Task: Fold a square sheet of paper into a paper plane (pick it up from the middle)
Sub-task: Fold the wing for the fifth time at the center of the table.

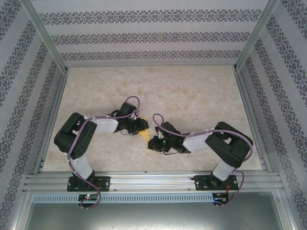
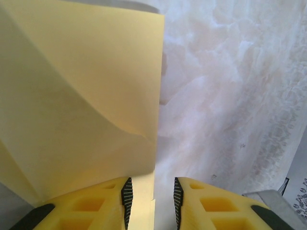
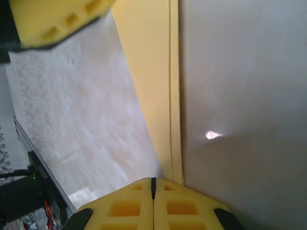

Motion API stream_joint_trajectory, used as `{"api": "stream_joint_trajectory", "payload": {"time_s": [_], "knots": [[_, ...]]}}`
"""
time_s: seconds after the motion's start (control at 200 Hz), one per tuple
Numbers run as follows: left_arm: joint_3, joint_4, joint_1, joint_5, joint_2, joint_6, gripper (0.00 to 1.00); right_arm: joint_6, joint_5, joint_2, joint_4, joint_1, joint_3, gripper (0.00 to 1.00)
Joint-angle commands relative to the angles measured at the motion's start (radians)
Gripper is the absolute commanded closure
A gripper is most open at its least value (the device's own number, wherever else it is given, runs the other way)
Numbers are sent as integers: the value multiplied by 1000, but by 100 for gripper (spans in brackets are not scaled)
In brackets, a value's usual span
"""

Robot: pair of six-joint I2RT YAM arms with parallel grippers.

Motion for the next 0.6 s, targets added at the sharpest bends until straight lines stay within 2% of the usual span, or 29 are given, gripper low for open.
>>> {"api": "stream_joint_trajectory", "payload": {"time_s": [0.0, 0.105, 0.29, 0.595], "knots": [[-18, -123, 6, -102, 50, 13, 66, -16, 30, -22, -222, 10, -65, 94], [-16, -124, 6, -97, 46, 19, 66, -32, 43, -89, -226, 4, -54, 93], [-11, -127, 6, -90, 46, 25, 66, -112, 50, -152, -285, 17, 77, 92], [-6, -130, 5, -74, 56, 28, 66, -151, 32, 13, -271, 23, 246, 90]]}}
